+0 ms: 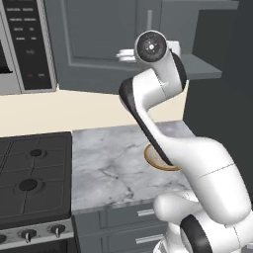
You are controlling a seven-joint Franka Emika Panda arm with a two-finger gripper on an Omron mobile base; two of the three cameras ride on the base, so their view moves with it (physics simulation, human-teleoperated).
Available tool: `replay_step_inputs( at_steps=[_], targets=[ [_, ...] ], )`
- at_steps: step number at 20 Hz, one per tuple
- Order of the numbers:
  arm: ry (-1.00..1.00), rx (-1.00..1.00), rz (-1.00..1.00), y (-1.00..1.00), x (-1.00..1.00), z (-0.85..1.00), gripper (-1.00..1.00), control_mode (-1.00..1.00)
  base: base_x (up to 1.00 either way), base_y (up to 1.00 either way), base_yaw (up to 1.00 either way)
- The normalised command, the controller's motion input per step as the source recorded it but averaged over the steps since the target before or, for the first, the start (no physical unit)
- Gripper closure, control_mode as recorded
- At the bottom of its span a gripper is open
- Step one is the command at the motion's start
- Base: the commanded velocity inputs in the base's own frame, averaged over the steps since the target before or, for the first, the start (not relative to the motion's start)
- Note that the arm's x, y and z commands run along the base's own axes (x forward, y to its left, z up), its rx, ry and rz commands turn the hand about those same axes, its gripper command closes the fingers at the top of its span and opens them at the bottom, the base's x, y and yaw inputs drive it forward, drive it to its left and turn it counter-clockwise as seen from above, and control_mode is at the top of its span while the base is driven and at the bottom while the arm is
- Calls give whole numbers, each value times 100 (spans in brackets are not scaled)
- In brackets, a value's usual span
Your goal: Open the cabinet and setup a tea strainer by placing it in the bowl upright.
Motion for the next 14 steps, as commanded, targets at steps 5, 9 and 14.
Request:
replay_step_inputs(
  at_steps=[5, 9, 14],
  targets=[
    [-9, 1, -8, 35, -100, 6, 100, -100, 0, 0, 0],
    [-3, 0, -8, 51, -100, 0, 100, -100, 0, 0, 0],
    [-1, 0, -5, 38, -73, 0, 100, -100, 0, 0, 0]
  ],
)
